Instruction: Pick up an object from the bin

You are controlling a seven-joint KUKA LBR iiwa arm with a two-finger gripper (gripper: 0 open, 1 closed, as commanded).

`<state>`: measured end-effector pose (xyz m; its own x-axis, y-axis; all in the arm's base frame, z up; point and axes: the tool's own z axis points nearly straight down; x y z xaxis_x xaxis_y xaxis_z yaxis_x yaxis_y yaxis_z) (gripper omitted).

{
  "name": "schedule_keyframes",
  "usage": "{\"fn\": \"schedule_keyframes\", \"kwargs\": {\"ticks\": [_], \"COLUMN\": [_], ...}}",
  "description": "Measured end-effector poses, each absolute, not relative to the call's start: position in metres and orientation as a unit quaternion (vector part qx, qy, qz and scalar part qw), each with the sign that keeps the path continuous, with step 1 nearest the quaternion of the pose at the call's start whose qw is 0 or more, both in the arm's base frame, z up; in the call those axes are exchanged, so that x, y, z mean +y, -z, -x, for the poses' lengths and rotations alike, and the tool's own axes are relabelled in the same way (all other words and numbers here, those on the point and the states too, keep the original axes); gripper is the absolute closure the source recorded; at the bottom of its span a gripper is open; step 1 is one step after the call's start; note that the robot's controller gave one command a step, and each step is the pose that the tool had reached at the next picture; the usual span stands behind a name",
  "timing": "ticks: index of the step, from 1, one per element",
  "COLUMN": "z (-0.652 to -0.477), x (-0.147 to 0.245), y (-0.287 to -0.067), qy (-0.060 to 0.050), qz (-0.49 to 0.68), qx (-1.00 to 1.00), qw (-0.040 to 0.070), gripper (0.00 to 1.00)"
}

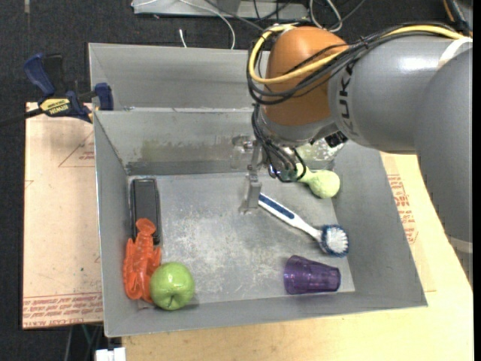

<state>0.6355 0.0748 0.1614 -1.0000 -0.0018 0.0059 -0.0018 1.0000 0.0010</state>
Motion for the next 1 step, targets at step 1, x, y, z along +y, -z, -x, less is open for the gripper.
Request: {"fn": "schedule_keyframes", "kwargs": {"ticks": [1], "z": [-0.6375], "x": [0.0743], "y": [-0.1662], "qy": [0.001], "qz": [0.000], "qx": [-1.000], "qw": [-0.001], "gripper": [0.00]}}
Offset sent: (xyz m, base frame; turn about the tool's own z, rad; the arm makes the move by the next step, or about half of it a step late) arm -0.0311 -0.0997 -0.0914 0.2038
